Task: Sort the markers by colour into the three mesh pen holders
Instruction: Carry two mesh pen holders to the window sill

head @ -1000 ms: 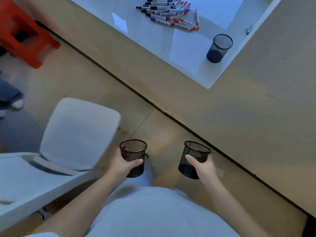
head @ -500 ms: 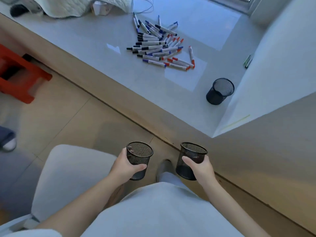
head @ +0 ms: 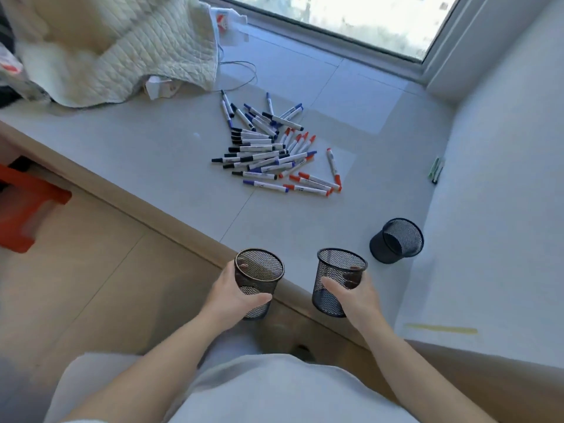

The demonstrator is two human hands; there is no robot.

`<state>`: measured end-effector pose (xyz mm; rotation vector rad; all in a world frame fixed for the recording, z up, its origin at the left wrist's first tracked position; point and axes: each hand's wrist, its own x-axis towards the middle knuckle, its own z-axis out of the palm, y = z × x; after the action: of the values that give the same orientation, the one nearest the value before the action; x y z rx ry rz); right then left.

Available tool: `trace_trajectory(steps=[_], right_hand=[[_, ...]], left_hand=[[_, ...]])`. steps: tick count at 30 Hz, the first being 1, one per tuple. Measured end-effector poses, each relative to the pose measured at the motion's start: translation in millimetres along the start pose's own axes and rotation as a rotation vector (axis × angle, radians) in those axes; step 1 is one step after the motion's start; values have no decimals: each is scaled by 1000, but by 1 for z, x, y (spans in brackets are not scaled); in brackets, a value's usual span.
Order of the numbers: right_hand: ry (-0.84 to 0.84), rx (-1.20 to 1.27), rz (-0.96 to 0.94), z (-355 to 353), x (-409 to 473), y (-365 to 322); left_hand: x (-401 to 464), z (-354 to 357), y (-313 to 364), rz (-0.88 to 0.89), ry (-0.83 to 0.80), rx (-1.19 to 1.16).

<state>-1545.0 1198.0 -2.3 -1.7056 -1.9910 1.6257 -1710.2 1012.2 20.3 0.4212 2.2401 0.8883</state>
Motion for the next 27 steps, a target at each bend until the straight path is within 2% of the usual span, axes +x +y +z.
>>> trace_trajectory(steps=[8,10,13,16,21,27], right_hand=[[226,190,158,44,29,-45],[287,260,191,51,32,-54],[364,370,205,55,37,-65],[416,447,131,41,44,-78],[555,434,5,-19,75,-102],[626,407,-53,-99,140,-103]], left_hand=[[118,-43,37,150,-358,207],[140,-44,50,170,-429,196],[168,-37,70,191,-474,189],[189,-19,93,220,-537,199],[214,24,151,389,-549,235],[251,86,208,380,-505,128]])
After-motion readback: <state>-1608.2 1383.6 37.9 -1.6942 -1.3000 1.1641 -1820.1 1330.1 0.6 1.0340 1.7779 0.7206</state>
